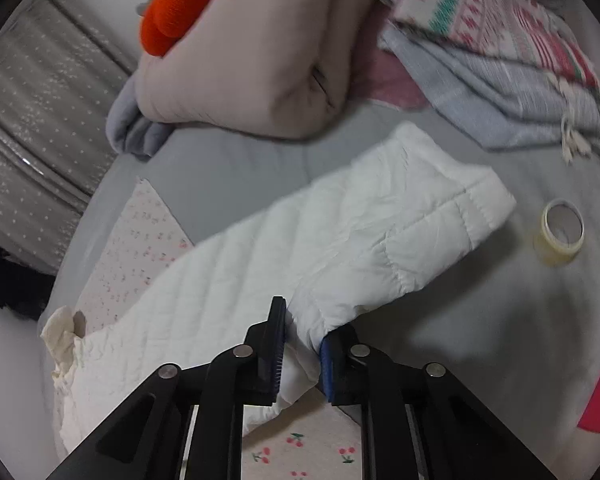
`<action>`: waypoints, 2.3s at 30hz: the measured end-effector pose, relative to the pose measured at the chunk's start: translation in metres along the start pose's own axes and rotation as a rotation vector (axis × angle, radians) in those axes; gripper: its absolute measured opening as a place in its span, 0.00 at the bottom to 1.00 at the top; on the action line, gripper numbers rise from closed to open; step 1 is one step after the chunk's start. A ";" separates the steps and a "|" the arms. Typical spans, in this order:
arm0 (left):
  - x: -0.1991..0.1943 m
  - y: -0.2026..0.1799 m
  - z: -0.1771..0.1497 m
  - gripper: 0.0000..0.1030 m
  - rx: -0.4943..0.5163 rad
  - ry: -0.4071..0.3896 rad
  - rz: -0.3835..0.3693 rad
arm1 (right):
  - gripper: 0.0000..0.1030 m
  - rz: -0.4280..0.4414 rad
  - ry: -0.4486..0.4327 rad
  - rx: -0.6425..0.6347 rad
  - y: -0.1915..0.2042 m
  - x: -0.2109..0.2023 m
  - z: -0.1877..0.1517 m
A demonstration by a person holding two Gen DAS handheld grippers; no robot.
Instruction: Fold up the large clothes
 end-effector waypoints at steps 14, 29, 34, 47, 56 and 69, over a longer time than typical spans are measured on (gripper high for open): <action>-0.015 0.004 0.016 0.93 0.007 -0.037 -0.063 | 0.09 0.261 -0.284 -0.378 0.239 -0.160 0.020; -0.016 0.046 0.016 0.93 -0.078 -0.072 -0.066 | 0.10 0.514 -0.052 -0.816 0.463 -0.135 -0.233; -0.005 0.067 0.005 0.93 -0.099 -0.031 -0.031 | 0.26 0.511 0.175 -0.859 0.455 -0.080 -0.309; 0.042 0.043 0.026 0.93 -0.091 0.075 -0.089 | 0.73 0.487 0.207 -0.749 0.394 -0.078 -0.246; 0.095 0.015 0.058 0.08 -0.065 0.069 -0.057 | 0.74 0.274 0.127 -0.746 0.330 -0.038 -0.206; 0.099 0.038 0.035 0.12 -0.033 0.023 0.123 | 0.55 0.029 0.022 -0.969 0.302 0.031 -0.226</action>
Point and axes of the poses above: each gripper's, at about its wrist camera, not at the fingertips, and x roughly the way its jaws point, y to its left, z to its top, the point moved 10 cm from there along x, roughly the way its jaws point, and after that the axes turned 9 degrees about -z, right-handed, at the moved point
